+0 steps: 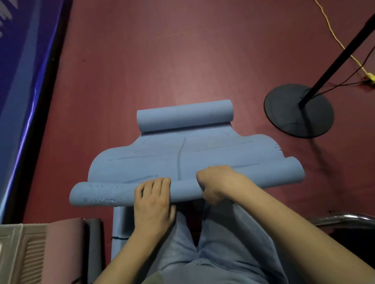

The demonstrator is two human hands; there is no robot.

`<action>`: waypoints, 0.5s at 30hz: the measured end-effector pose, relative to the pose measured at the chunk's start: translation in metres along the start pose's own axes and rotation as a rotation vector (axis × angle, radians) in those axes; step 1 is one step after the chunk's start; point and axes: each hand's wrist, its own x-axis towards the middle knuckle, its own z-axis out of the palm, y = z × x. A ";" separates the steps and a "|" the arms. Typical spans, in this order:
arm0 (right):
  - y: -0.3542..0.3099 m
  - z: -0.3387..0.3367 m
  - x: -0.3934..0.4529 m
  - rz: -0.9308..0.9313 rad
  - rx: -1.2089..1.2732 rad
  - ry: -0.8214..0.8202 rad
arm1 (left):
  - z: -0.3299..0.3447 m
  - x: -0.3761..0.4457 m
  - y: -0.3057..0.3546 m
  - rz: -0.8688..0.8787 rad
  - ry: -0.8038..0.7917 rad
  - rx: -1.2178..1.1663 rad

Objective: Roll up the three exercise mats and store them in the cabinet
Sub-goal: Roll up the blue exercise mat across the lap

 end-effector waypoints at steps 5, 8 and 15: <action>-0.005 0.037 -0.012 0.094 -0.037 0.424 | -0.003 0.007 0.001 0.008 -0.020 -0.018; -0.008 0.049 -0.010 0.138 -0.079 0.627 | -0.006 0.013 0.003 -0.021 -0.042 -0.028; -0.015 0.070 0.004 0.210 0.016 0.699 | -0.007 0.016 0.005 0.015 -0.079 -0.013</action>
